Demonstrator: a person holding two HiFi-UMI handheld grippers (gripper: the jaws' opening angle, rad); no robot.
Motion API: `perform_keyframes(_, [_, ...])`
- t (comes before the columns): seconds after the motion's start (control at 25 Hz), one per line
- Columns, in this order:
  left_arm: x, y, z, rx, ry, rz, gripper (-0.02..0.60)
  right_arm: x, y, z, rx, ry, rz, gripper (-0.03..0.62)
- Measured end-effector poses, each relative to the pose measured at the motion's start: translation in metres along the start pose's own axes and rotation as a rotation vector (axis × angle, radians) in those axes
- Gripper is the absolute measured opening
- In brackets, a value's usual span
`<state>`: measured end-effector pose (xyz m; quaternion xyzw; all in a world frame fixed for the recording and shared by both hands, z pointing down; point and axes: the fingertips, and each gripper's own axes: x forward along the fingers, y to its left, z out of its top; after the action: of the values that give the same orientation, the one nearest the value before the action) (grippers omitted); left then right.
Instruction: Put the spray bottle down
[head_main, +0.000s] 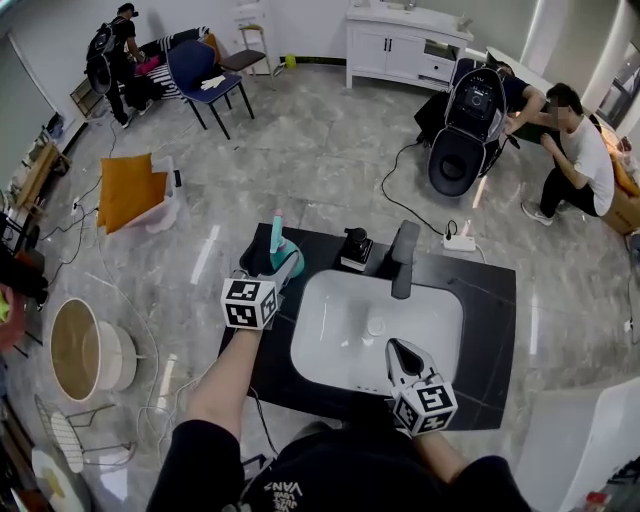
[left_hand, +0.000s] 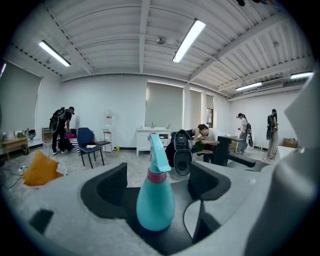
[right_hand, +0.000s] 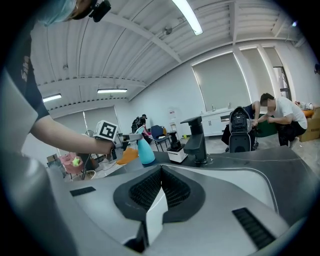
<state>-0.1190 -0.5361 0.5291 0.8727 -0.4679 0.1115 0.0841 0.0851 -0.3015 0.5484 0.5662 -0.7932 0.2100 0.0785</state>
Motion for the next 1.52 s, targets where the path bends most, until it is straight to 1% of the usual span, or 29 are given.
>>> perform_keyframes(0.16, [-0.024,-0.006,0.003,-0.014,-0.012,-0.012,0.376,-0.003,0.013,0.004,-0.012,-0.004,0.016,0.0])
perform_keyframes(0.28, [-0.046,-0.013,0.003,-0.008,-0.019,-0.018,0.335,-0.006,0.023,0.006,-0.022,-0.008,0.03,0.0])
perform_keyframes(0.44, [-0.077,-0.021,0.004,0.018,-0.032,-0.022,0.255,-0.009,0.037,0.008,-0.035,-0.012,0.05,0.0])
perform_keyframes(0.56, [-0.099,-0.024,0.006,0.002,-0.05,-0.016,0.216,-0.012,0.049,0.011,-0.044,-0.018,0.067,0.0])
perform_keyframes(0.8, [-0.148,-0.031,-0.003,-0.017,-0.065,-0.002,0.085,-0.025,0.068,0.012,-0.044,-0.057,0.089,0.0])
perform_keyframes(0.96, [-0.183,-0.039,-0.005,-0.032,-0.087,-0.006,0.012,-0.033,0.082,0.011,-0.061,-0.065,0.097,0.0])
perform_keyframes(1.2, [-0.231,-0.057,-0.012,-0.042,-0.097,-0.042,0.012,-0.048,0.106,0.004,-0.077,-0.07,0.104,0.0])
perform_keyframes(1.52, [-0.303,-0.073,-0.025,-0.049,-0.108,-0.039,0.011,-0.07,0.138,-0.005,-0.097,-0.082,0.106,0.0])
